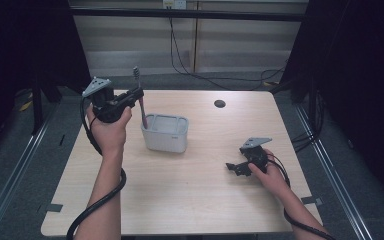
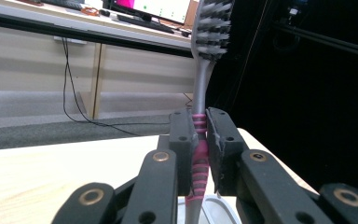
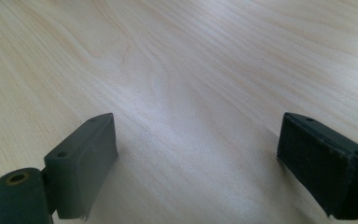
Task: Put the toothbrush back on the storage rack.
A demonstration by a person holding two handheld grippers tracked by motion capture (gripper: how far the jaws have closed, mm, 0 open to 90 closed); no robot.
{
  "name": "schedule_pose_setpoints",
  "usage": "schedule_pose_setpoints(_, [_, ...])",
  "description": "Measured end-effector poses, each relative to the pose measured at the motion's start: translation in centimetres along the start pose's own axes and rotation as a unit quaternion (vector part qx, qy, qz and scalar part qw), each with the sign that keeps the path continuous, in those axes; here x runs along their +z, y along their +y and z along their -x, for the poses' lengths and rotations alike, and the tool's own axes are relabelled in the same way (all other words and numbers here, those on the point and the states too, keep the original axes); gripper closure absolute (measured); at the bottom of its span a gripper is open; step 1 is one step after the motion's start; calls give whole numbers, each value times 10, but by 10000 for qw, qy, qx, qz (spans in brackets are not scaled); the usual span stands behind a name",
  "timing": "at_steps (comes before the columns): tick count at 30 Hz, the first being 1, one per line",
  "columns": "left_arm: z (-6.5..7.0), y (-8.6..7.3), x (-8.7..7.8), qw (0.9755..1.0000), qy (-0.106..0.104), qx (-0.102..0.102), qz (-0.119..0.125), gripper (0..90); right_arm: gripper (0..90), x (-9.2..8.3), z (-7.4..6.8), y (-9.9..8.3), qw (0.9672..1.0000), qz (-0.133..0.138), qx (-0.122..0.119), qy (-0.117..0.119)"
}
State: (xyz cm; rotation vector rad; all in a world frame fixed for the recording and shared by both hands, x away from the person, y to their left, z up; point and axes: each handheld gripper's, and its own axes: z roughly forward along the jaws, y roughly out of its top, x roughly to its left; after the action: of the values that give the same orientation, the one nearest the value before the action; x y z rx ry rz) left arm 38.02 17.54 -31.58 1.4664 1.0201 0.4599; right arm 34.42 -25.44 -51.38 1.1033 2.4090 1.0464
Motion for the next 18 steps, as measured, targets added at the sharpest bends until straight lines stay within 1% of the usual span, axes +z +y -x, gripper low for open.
schedule_pose_setpoints(4, [0, 2, 3, 10000, 11, 33, 10, 812, 112, 0, 0, 0, 10000, 2, 0, 1])
schedule_pose_setpoints(8, [0, 4, 6, 10000, 34, 16, 75, 811, 112, 0, 0, 0, 10000, 1, 0, 1])
schedule_pose_setpoints(18, [-3, 7, 13, 9999, 70, 28, 141, 811, 112, 0, 0, 0, 10000, 3, 0, 4])
